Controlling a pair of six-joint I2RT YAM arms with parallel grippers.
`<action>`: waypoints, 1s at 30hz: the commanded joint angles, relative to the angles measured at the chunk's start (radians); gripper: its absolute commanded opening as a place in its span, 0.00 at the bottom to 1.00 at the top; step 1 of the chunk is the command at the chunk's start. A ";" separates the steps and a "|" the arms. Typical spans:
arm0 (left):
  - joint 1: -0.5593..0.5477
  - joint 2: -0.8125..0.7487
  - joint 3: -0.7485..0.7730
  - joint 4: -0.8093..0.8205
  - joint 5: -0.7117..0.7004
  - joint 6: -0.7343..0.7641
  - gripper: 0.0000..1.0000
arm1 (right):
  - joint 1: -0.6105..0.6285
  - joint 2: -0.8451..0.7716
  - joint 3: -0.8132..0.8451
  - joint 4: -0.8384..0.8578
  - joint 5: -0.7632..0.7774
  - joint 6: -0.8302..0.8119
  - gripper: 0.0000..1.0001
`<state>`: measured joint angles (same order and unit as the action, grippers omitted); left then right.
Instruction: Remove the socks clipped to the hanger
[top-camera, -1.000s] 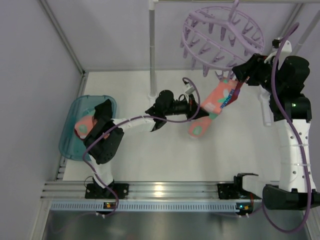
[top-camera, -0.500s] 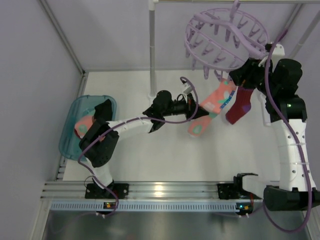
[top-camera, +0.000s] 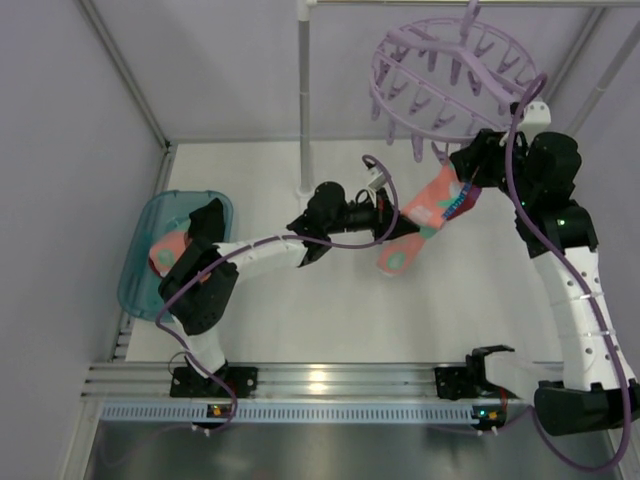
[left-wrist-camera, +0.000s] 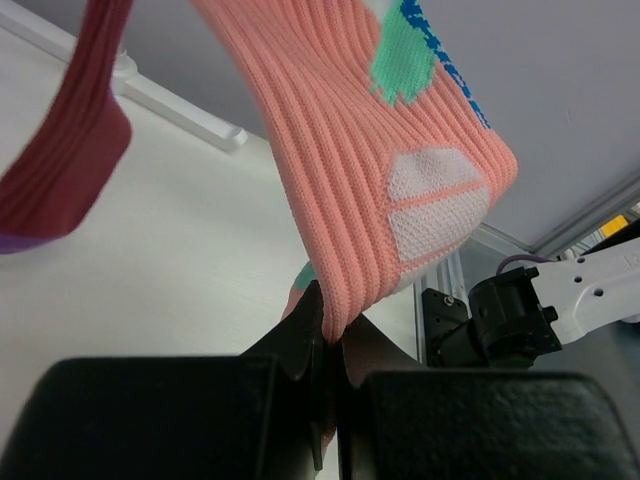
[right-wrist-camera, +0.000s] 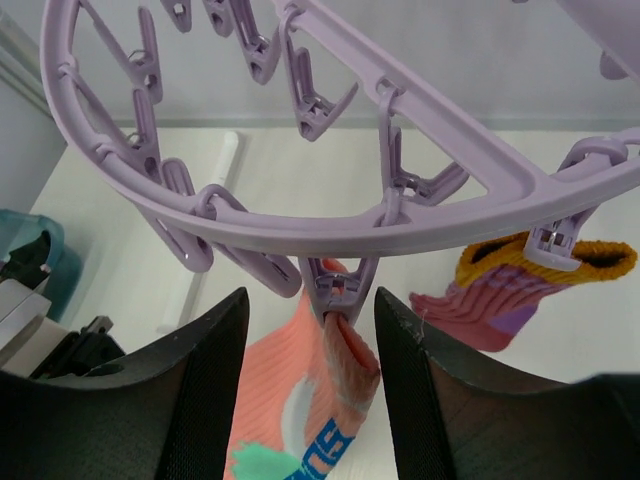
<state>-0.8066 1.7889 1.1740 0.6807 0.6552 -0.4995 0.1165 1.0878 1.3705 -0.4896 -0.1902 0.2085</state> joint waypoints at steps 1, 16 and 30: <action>-0.009 -0.036 0.007 0.059 0.003 -0.010 0.00 | 0.034 -0.038 -0.057 0.149 0.070 -0.029 0.51; -0.022 -0.051 -0.014 0.059 0.001 -0.005 0.00 | 0.060 -0.031 -0.100 0.286 0.164 0.006 0.44; -0.023 -0.052 -0.011 0.059 0.012 -0.010 0.00 | 0.071 0.004 -0.120 0.333 0.169 0.022 0.42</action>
<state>-0.8253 1.7885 1.1645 0.6804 0.6567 -0.5003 0.1669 1.0874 1.2507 -0.2512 -0.0414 0.2253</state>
